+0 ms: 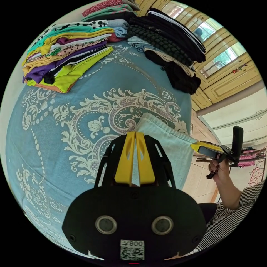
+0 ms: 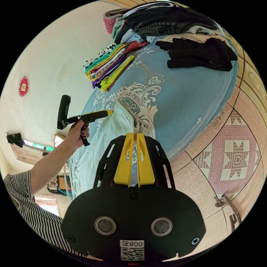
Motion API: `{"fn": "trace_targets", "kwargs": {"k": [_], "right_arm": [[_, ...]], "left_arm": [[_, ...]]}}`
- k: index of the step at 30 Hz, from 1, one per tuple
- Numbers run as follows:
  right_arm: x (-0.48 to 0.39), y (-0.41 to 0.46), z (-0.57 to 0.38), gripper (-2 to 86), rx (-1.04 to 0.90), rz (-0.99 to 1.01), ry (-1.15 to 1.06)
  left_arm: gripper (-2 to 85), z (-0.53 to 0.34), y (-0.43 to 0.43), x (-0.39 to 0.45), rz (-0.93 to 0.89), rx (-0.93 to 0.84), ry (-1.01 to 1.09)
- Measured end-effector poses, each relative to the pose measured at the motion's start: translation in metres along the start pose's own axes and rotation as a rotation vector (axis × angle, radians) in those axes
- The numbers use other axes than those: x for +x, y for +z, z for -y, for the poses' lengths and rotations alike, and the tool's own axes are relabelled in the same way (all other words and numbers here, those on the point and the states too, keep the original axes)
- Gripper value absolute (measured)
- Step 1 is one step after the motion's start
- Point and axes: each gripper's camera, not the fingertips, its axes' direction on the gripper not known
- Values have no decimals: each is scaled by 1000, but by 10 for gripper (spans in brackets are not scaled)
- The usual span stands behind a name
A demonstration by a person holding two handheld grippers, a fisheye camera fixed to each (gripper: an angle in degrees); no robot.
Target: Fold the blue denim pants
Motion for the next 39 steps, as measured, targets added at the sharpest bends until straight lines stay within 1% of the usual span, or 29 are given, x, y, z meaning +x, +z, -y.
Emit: {"fn": "trace_targets", "kwargs": {"k": [3,5,8,11,13,18,21,26,31,39], "right_arm": [[0,-7,1,38,5,23,-10],[-1,-14,-1,52,30,-5,-18],[0,-24,-2,79,77,-32,-11],[-1,-17,5,91,56,-23,-17],[-1,-6,10,94,21,-38,-16],[-8,8,13,91,17,-82,2],[-15,13,14,87,4,-115,-13],[-10,20,14,78,-13,-37,23],[-9,26,10,73,-15,32,58],[-46,14,-8,72,52,122,-25]], "left_arm": [[18,2,1,-3,-19,25,-14],[28,2,-3,-5,-42,61,-8],[53,7,-7,-12,-123,101,-11],[68,18,4,-15,-151,54,-1],[72,27,17,-13,-130,-21,17],[61,32,18,-8,-72,-52,70],[41,34,17,-8,-86,-80,84],[29,29,9,-15,-127,-91,38],[28,13,-15,-21,-182,-57,9],[29,-19,-71,-24,-185,9,32]]}}
